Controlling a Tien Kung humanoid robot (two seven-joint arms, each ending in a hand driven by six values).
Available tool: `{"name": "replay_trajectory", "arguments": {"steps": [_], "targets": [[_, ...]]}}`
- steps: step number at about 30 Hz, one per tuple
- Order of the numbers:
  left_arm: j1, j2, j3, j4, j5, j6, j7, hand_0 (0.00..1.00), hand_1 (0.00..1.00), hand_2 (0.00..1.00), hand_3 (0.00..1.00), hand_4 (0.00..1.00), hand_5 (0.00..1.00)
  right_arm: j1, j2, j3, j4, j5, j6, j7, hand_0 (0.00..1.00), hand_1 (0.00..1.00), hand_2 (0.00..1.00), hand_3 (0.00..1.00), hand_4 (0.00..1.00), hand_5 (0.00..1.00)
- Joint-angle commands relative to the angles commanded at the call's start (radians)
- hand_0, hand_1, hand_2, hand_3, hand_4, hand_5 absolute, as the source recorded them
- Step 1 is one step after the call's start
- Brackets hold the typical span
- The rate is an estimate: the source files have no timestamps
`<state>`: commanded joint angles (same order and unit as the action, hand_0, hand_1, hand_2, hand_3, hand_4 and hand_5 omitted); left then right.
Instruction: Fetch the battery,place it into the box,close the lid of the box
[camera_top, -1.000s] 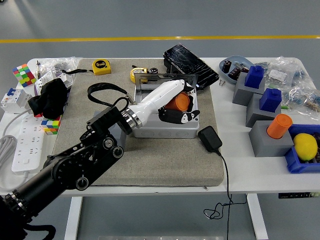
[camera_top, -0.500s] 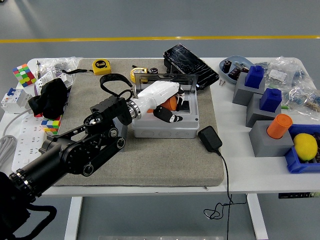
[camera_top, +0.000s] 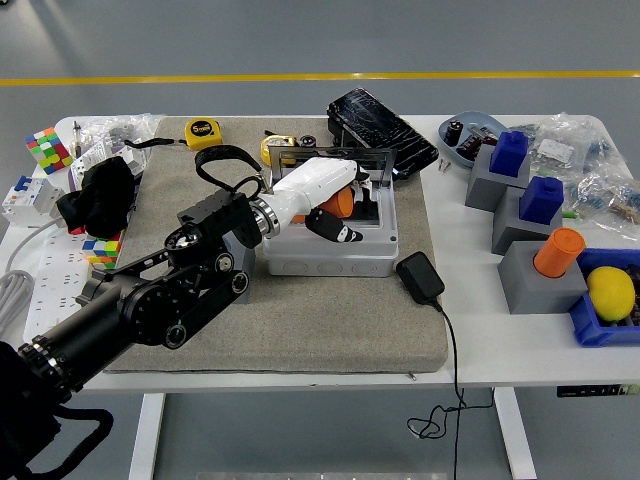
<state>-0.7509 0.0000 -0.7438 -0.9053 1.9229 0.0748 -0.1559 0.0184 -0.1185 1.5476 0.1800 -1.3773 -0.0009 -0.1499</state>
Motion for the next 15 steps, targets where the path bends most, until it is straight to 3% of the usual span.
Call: {"name": "replay_trajectory", "arguments": {"steps": [4,5,15], "targets": [[0.005,0.000,-0.008,-0.005,-0.004,-0.002,-0.006,0.614,0.705,0.712,0.823,0.998,0.094,-0.001,0.000,0.001,0.000,-0.001,0.000,0.000,0.632,0.624,0.645,0.558,0.984,0.425],[0.005,0.000,-0.010,-0.006,-0.006,-0.004,-0.004,0.801,0.843,0.894,0.925,0.998,0.179,-0.001,0.000,0.000,0.000,-0.001,0.000,0.000,0.632,0.624,0.643,0.558,0.984,0.426],[0.020,0.000,-0.029,-0.036,-0.009,-0.019,0.007,0.819,0.866,0.930,0.955,0.998,0.201,0.001,0.000,-0.002,0.000,0.007,0.000,0.003,0.632,0.624,0.643,0.558,0.984,0.426]]}}
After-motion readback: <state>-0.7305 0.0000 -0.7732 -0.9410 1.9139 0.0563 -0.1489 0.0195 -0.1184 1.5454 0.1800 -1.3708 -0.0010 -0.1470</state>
